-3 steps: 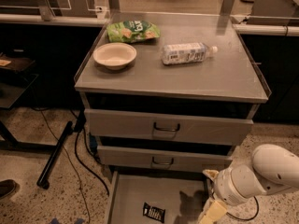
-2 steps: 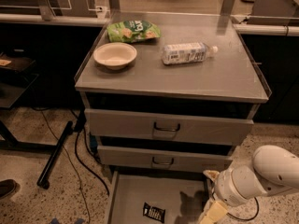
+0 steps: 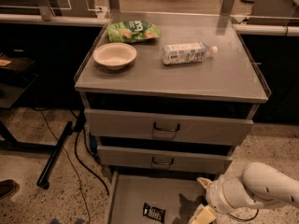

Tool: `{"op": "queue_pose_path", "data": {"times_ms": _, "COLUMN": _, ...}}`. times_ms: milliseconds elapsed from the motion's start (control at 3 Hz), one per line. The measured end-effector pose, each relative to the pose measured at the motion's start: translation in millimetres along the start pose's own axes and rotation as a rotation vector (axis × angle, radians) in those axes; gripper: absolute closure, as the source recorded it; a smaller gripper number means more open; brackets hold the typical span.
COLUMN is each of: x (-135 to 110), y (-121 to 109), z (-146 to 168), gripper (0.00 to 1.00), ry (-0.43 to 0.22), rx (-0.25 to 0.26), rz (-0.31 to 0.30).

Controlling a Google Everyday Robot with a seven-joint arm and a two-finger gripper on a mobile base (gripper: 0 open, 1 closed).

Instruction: Pick rxbar chocolate from bottom drawer and place on counter

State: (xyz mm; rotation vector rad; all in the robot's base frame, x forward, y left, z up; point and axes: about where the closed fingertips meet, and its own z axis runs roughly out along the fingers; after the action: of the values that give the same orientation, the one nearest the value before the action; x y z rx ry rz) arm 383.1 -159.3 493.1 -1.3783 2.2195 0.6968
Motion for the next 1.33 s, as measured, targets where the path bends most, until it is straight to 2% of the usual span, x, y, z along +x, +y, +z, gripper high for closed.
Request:
{"op": "queue_pose_path", "data": {"times_ms": 333, "x": 10.3, "y": -7.4, "z": 15.0, "gripper": 0.00, "ry": -0.019, "rx": -0.002, "rz": 0.072}}
{"op": "queue_pose_path", "data": {"times_ms": 667, "x": 9.6, "y": -1.8, "z": 17.8, "gripper": 0.00, "ry": -0.012, "rx": 0.005, "rz": 0.057}}
{"op": "queue_pose_path", "data": {"times_ms": 1000, "x": 21.4, "y": 6.3, "z": 49.0, "gripper": 0.00, "ry": -0.001, "rx": 0.001, "rz": 0.040}}
{"op": "queue_pose_path", "data": {"times_ms": 1333, "x": 31.5, "y": 0.4, "z": 77.6, "gripper": 0.00, "ry": 0.034, "rx": 0.027, "rz": 0.014}}
